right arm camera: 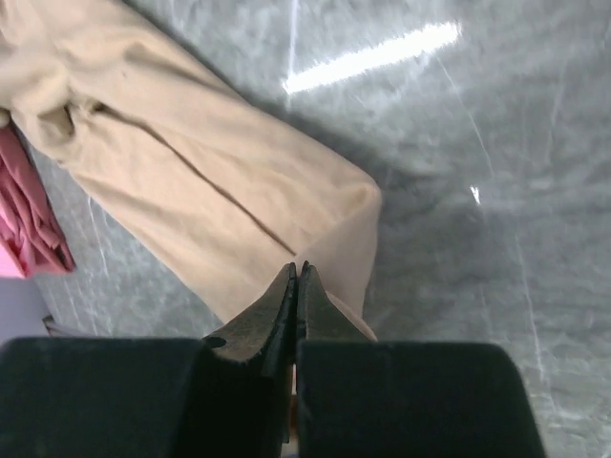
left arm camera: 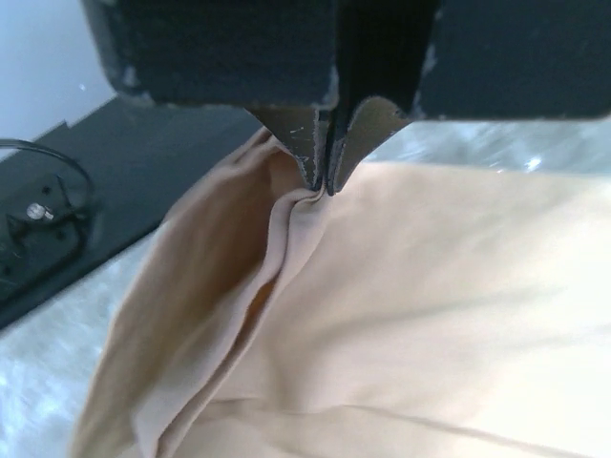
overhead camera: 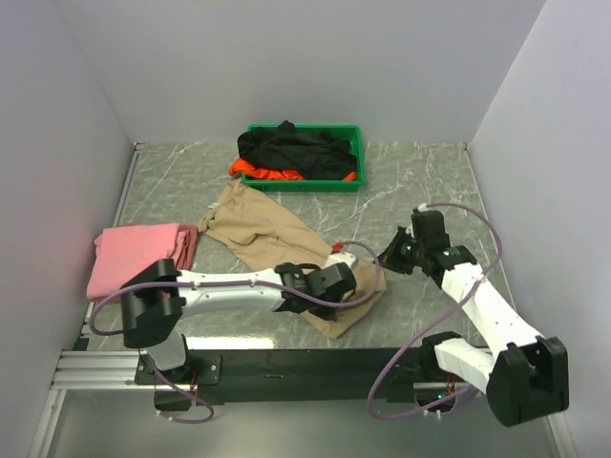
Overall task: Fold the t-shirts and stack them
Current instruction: Fold the tshirt
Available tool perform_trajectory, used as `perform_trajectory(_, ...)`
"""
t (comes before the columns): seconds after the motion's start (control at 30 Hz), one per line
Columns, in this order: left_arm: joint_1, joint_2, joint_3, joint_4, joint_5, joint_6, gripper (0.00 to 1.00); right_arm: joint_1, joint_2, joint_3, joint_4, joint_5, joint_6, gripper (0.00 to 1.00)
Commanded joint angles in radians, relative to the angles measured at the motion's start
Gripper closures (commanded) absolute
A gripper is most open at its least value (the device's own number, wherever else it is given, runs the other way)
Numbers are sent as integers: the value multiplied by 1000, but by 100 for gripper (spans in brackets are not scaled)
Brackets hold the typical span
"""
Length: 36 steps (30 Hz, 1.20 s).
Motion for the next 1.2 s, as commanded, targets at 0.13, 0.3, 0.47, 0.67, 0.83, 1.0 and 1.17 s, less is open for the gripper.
perform_trajectory(0.13,132,-170,-100,-76,-132,-76,99,115,164,180,100,74,56,100)
perform_trajectory(0.3,241,-233,-157,-76,-158,-92,99,201,349,339,115,92,59,100)
perform_trajectory(0.47,335,-258,-199,-56,-159,-79,99,240,506,519,123,95,49,100)
perform_trajectory(0.67,437,-295,-235,-70,-212,-87,99,274,700,712,80,103,29,100)
perform_trajectory(0.83,516,-325,-289,-11,-176,-53,99,286,808,826,17,112,21,100)
perform_trajectory(1.0,560,-307,-311,36,-146,-9,99,298,914,918,-15,102,18,100)
perform_trajectory(1.17,634,-244,-288,-7,-175,-61,99,304,1017,1016,-26,82,7,95)
